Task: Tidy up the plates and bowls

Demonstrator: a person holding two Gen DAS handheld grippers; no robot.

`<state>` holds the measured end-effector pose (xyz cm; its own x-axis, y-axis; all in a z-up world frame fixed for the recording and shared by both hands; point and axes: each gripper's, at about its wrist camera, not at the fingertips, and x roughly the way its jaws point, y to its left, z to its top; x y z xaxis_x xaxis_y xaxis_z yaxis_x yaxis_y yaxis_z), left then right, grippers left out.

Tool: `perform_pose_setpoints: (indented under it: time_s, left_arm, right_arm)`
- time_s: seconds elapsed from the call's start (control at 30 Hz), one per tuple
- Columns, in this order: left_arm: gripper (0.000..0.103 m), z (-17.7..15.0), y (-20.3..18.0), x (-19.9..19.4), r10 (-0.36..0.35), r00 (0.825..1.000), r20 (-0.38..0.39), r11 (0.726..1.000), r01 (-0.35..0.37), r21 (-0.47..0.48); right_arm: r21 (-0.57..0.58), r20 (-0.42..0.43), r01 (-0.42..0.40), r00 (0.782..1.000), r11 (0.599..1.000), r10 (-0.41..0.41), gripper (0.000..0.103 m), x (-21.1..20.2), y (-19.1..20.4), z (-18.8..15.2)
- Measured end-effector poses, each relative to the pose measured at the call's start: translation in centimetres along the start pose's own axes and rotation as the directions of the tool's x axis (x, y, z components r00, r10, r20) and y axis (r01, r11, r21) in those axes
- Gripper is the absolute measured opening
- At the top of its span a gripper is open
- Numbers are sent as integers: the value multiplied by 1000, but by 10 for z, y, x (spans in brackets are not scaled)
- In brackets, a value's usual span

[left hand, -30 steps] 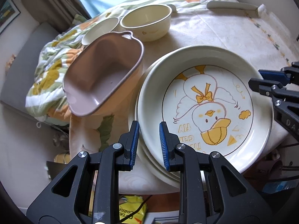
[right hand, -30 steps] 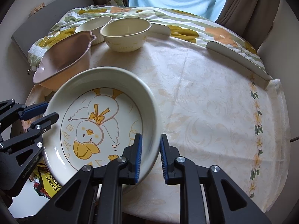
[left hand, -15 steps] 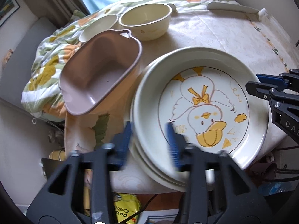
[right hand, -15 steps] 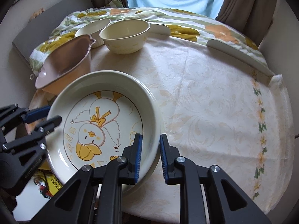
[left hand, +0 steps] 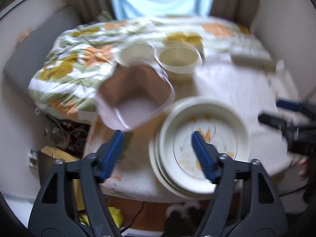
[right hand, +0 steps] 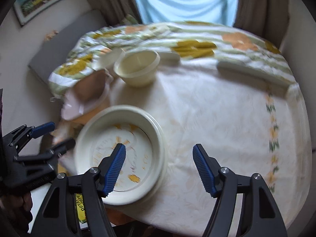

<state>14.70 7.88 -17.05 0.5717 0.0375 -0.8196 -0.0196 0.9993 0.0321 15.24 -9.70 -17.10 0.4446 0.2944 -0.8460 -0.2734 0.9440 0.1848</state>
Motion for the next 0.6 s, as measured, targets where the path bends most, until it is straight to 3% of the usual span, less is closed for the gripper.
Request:
perform_pose_setpoints:
  time_s: [0.03,0.1,0.17,0.3,0.43,0.6]
  left_arm:
    - [102,4,7,-9,4,1000,30,999,-3,-38]
    - [103,12,26,-26,-9,995,97,992,21,-126]
    - [103,17,41,-28,2,995,101,982,17,-188]
    - [103,23,69,-16,32,996,79,957,-7,-291]
    - [103,24,92,12,-9,1000,25,929,18,-369]
    - [102,23,111,62,-56,997,-50,897,28,-441]
  right_arm:
    - [-21,26,-24,999,999,25,99,-7,3,8]
    - [-50,60,-74,995,996,77,103,-15,8,19]
    - [-75,63,-121,990,990,125,103,-16,13,35]
    - [-131,20,-162,986,978,166,103,0,27,64]
    - [-170,-29,-172,985,970,170,103,33,46,91]
    - [-154,-165,-251,960,956,225,103,90,59,106]
